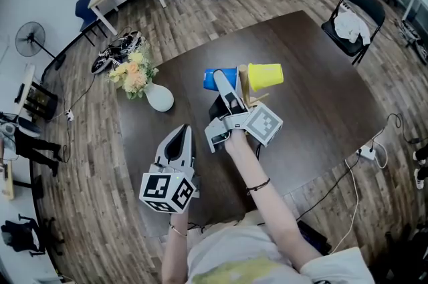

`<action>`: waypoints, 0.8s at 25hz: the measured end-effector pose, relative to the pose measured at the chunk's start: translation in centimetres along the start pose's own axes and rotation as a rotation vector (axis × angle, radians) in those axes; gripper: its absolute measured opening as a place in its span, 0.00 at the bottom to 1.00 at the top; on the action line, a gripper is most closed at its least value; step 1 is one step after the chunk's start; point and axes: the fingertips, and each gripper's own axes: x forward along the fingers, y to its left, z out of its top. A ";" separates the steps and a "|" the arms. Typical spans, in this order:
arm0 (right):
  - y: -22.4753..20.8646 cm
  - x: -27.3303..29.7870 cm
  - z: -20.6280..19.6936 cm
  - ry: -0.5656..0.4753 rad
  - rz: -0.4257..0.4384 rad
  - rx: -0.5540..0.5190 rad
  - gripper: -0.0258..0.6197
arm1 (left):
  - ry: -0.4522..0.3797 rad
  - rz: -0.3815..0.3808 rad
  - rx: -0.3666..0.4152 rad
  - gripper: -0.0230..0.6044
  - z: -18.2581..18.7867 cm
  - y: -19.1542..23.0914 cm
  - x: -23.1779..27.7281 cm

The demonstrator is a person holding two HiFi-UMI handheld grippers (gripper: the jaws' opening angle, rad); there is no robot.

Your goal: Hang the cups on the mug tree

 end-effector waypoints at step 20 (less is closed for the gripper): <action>0.7 -0.8 -4.5 0.284 0.044 -0.148 0.60 | -0.011 -0.021 -0.009 0.06 0.1 -0.4 -0.1</action>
